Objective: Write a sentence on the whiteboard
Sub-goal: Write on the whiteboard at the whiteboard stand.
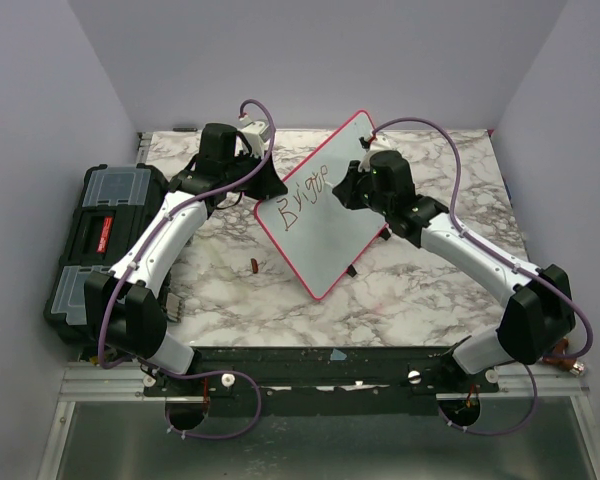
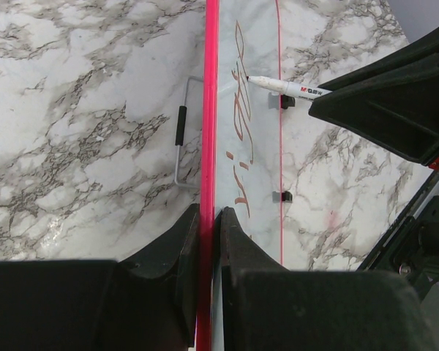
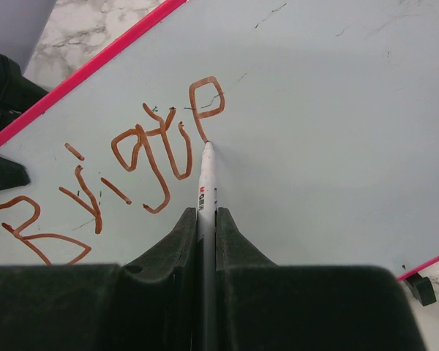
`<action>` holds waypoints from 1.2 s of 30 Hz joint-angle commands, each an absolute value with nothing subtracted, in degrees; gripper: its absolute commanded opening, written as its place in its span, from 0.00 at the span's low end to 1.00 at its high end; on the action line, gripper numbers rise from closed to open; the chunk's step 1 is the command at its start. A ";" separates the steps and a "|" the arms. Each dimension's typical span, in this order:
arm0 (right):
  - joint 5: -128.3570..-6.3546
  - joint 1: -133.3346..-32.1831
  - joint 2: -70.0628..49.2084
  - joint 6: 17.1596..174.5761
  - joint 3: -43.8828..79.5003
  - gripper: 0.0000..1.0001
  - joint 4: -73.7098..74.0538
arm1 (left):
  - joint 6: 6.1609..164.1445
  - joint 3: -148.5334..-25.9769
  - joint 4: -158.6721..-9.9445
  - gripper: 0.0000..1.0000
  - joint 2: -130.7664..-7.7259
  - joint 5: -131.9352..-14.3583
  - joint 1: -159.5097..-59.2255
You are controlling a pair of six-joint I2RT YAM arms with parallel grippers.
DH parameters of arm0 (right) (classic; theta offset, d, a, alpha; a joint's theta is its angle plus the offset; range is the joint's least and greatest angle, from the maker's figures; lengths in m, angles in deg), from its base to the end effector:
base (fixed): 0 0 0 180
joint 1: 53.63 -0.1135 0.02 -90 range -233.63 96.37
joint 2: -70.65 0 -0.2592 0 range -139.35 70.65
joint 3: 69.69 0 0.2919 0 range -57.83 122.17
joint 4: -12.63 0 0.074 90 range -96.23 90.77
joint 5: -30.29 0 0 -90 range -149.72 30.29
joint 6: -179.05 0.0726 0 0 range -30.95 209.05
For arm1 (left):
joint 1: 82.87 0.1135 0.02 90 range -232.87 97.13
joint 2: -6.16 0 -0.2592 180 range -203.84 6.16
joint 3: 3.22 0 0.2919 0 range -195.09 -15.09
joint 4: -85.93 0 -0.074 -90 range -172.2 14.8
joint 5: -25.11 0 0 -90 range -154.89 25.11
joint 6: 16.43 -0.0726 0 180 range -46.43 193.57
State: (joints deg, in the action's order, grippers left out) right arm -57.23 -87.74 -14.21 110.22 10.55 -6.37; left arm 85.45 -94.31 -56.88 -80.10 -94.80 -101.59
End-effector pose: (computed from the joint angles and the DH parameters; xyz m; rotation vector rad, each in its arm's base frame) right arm 0.3512 0.2340 0.2894 -0.2001 2.0197 0.5769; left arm 0.3763 -0.1658 0.3234 0.4440 2.1291 -0.8668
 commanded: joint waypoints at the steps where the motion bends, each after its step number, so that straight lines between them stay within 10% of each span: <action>1: -55.80 -87.90 -14.89 110.63 9.76 0.01 -9.07 | 82.19 -93.92 -60.19 0.00 -78.00 -92.32 -101.59; 36: -48.54 -87.91 -12.86 106.72 14.91 0.01 -7.43 | 81.84 -93.22 -60.41 0.00 -77.25 -91.79 -101.59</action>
